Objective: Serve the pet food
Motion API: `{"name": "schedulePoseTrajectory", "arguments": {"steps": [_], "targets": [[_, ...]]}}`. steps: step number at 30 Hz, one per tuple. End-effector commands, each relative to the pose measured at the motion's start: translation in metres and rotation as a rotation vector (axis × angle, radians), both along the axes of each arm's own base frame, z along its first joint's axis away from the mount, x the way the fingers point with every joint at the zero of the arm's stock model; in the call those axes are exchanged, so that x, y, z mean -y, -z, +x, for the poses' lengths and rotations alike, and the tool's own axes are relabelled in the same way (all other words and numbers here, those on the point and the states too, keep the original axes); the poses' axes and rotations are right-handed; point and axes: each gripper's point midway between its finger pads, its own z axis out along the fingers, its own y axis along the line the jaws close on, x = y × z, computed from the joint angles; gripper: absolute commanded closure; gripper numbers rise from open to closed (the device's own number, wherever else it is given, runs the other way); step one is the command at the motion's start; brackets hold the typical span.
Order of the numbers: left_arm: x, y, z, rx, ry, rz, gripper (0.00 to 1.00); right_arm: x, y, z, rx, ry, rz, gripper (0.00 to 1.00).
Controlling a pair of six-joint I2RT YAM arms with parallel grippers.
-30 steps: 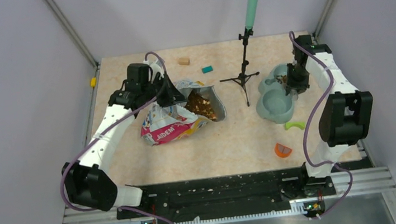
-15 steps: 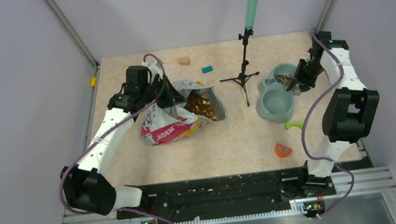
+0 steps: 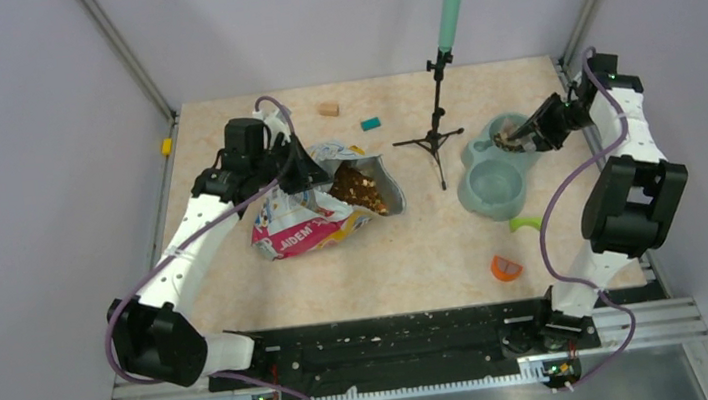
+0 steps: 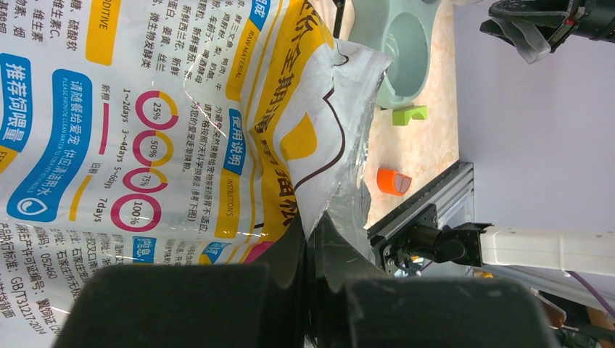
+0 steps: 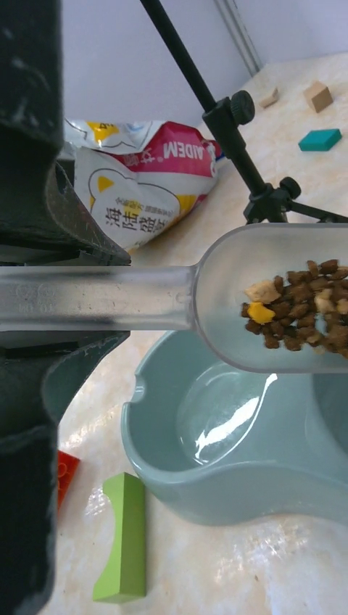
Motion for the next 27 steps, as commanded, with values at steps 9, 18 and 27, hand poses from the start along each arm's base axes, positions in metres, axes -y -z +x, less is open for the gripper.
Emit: {"name": "schedulePoseTrajectory", "arguments": {"steps": [9, 18, 27], "targets": [[-0.012, -0.012, 0.014, 0.095, -0.056, 0.027, 1.00, -0.005, -0.004, 0.007, 0.015, 0.147, 0.241, 1.00], [-0.011, -0.022, 0.017, 0.109, -0.056, 0.022, 1.00, -0.004, -0.024, 0.011, 0.021, 0.311, 0.408, 1.00], [-0.012, -0.018, 0.010, 0.087, -0.045, 0.032, 1.00, -0.007, -0.049, 0.014, 0.085, 0.350, 0.486, 1.00]]}}
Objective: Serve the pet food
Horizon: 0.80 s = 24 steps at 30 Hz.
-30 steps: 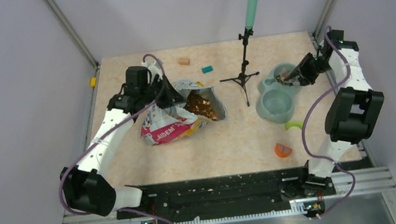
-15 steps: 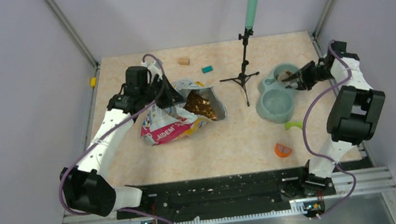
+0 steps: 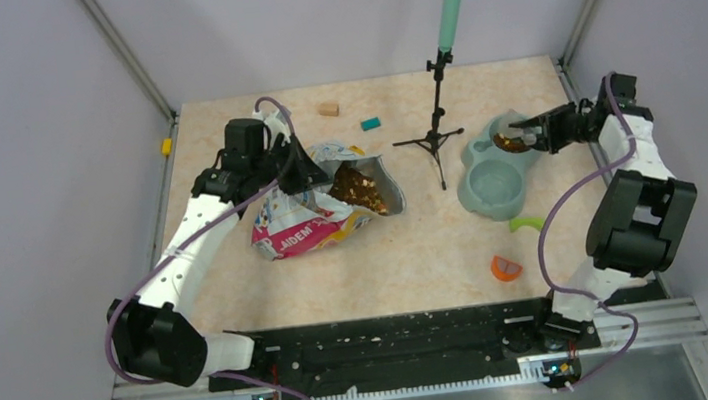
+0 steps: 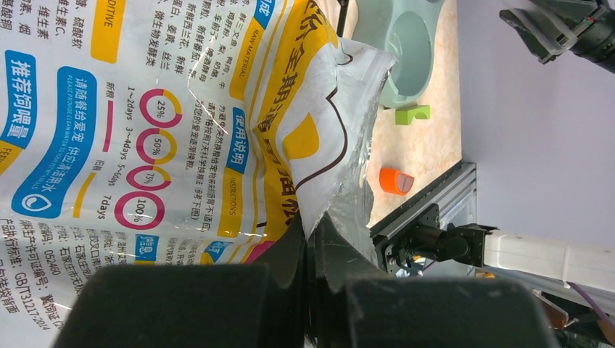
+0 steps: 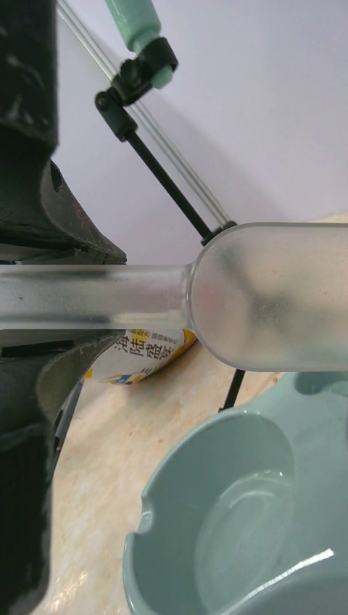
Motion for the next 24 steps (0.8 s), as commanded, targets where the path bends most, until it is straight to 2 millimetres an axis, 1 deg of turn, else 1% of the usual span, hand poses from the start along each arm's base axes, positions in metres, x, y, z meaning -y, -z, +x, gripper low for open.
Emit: {"name": "schedulePoseTrajectory", "arguments": {"steps": [1, 3, 5, 10, 12, 13, 17, 20, 23, 24], "targets": [[-0.011, -0.020, 0.011, 0.091, -0.043, 0.024, 1.00, -0.002, -0.026, -0.001, 0.041, 0.059, 0.068, 1.00], [-0.012, -0.021, 0.010, 0.093, -0.047, 0.024, 1.00, -0.005, -0.020, -0.006, 0.030, 0.062, 0.083, 1.00], [-0.012, -0.021, 0.009, 0.096, -0.050, 0.025, 1.00, -0.007, -0.021, -0.009, 0.046, 0.063, 0.089, 1.00], [-0.012, -0.028, 0.009, 0.104, -0.052, 0.014, 1.00, -0.009, -0.034, -0.021, 0.121, 0.026, 0.006, 1.00], [-0.010, -0.034, 0.010, 0.108, -0.052, -0.003, 1.00, -0.013, -0.042, -0.026, 0.195, -0.019, -0.039, 1.00], [-0.007, -0.038, 0.011, 0.118, -0.049, -0.020, 1.00, -0.015, -0.047, -0.032, 0.233, -0.041, -0.067, 1.00], [0.002, -0.046, 0.015, 0.116, -0.036, -0.087, 1.00, -0.018, -0.042, -0.057, 0.276, -0.106, -0.218, 1.00], [0.008, -0.051, 0.020, 0.114, -0.026, -0.117, 1.00, -0.025, -0.044, -0.072, 0.313, -0.164, -0.342, 1.00], [0.010, -0.058, 0.026, 0.124, -0.019, -0.115, 1.00, -0.034, -0.054, -0.087, 0.376, -0.240, -0.460, 1.00], [0.010, -0.060, 0.028, 0.127, -0.016, -0.107, 1.00, -0.040, -0.056, -0.096, 0.391, -0.284, -0.502, 1.00]]}}
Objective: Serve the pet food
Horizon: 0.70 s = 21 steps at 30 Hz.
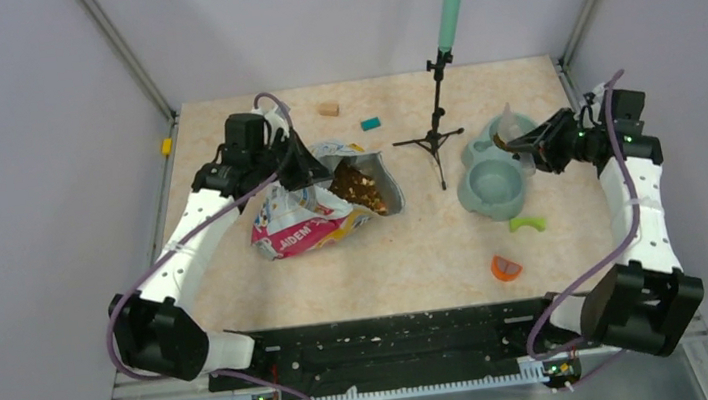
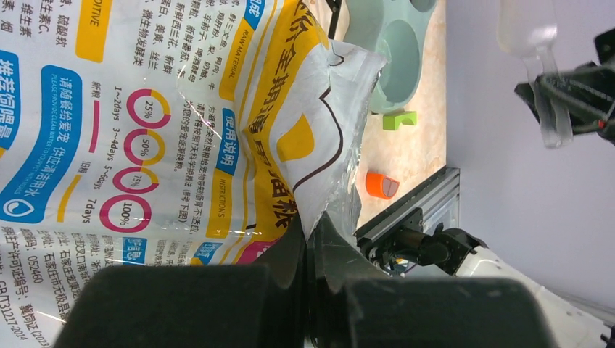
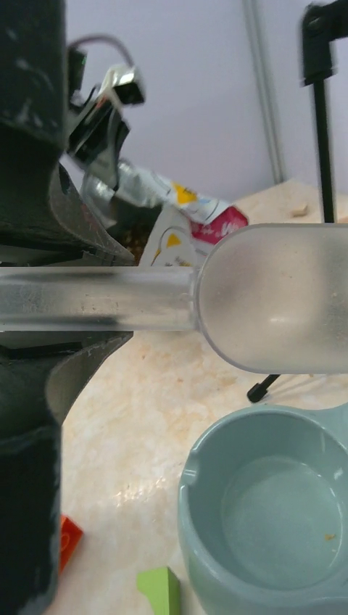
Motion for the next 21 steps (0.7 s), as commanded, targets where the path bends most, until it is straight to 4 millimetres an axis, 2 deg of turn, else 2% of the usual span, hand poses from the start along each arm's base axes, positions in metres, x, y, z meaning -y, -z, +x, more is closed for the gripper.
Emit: {"name": "schedulePoseTrajectory", "arguments": {"steps": [1, 4, 7, 13, 18, 21], "targets": [[0.006, -0.054, 0.028, 0.155, 0.003, -0.061, 1.00, -0.015, -0.010, -0.033, 0.093, -0.147, -0.264, 1.00], [0.008, -0.054, 0.033, 0.156, 0.007, -0.057, 1.00, -0.023, -0.018, -0.060, 0.149, -0.242, -0.394, 1.00], [0.010, -0.052, 0.036, 0.155, 0.018, -0.061, 1.00, -0.040, -0.033, -0.085, 0.274, -0.357, -0.495, 1.00], [0.012, -0.046, 0.035, 0.139, 0.057, -0.044, 1.00, -0.078, -0.065, -0.137, 0.517, -0.556, -0.462, 1.00], [0.017, -0.042, 0.029, 0.113, 0.107, -0.061, 1.00, -0.097, -0.079, -0.163, 0.547, -0.662, -0.408, 1.00], [0.017, -0.044, 0.025, 0.113, 0.125, -0.057, 1.00, -0.102, -0.079, -0.167, 0.515, -0.720, -0.438, 1.00]]}}
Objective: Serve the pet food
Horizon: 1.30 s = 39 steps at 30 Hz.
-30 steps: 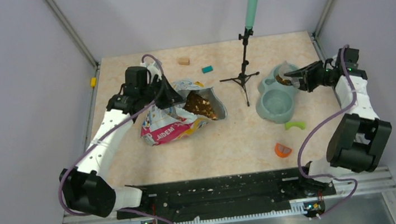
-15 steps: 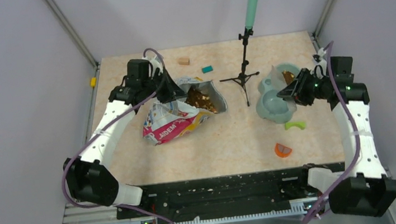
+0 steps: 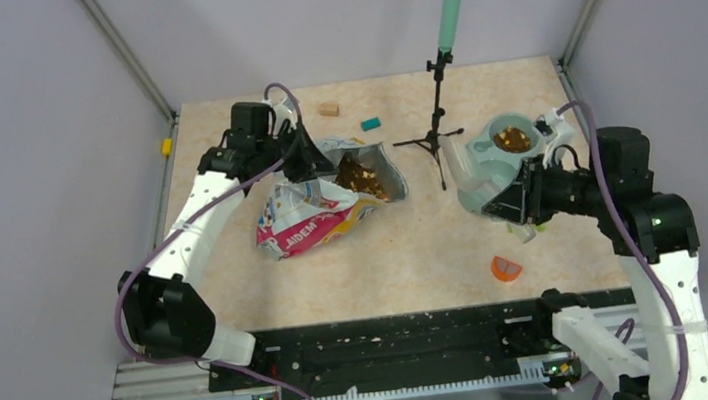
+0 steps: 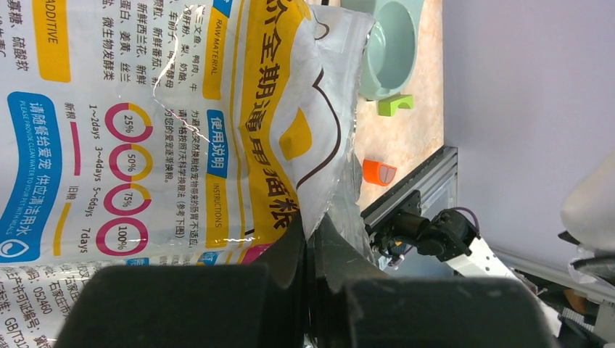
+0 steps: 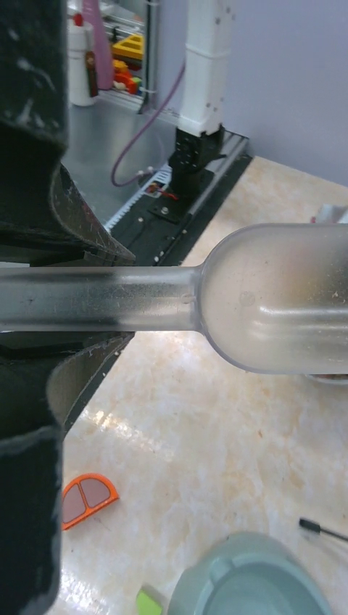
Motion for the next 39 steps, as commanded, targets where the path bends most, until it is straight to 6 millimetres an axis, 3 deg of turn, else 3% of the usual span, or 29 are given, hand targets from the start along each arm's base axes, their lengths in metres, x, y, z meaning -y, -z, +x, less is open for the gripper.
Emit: {"name": "schedulePoseTrajectory", "arguments": {"steps": [1, 5, 10, 13, 15, 18, 22, 27, 32, 39], "targets": [[0.007, -0.045, 0.009, 0.154, 0.060, -0.068, 1.00, -0.013, -0.011, -0.009, 0.001, -0.109, -0.046, 1.00], [0.006, -0.046, -0.004, 0.163, 0.103, -0.068, 1.00, -0.045, -0.003, -0.007, -0.024, -0.183, -0.054, 1.00], [0.004, -0.045, -0.019, 0.151, 0.138, -0.061, 1.00, -0.095, 0.037, -0.011, -0.078, -0.290, -0.215, 1.00], [0.002, -0.040, -0.032, 0.131, 0.171, -0.049, 1.00, -0.113, 0.028, 0.000, -0.046, -0.325, -0.178, 1.00], [-0.003, -0.033, -0.040, 0.118, 0.177, -0.018, 1.00, -0.117, 0.015, 0.006, 0.000, -0.324, -0.169, 1.00], [-0.010, -0.024, -0.052, 0.106, 0.180, 0.007, 1.00, -0.115, 0.018, 0.006, -0.007, -0.351, -0.213, 1.00], [-0.012, -0.018, -0.066, 0.092, 0.197, 0.003, 1.00, -0.109, 0.034, 0.002, -0.052, -0.381, -0.279, 1.00], [-0.012, -0.017, -0.067, 0.091, 0.185, -0.001, 1.00, -0.104, 0.059, -0.006, -0.141, -0.431, -0.371, 1.00], [-0.017, -0.017, -0.067, 0.080, 0.164, 0.033, 1.00, -0.118, 0.076, -0.007, -0.142, -0.463, -0.455, 1.00], [-0.020, -0.026, -0.076, 0.078, 0.162, 0.043, 1.00, -0.138, 0.094, 0.015, -0.193, -0.364, -0.513, 1.00]]}}
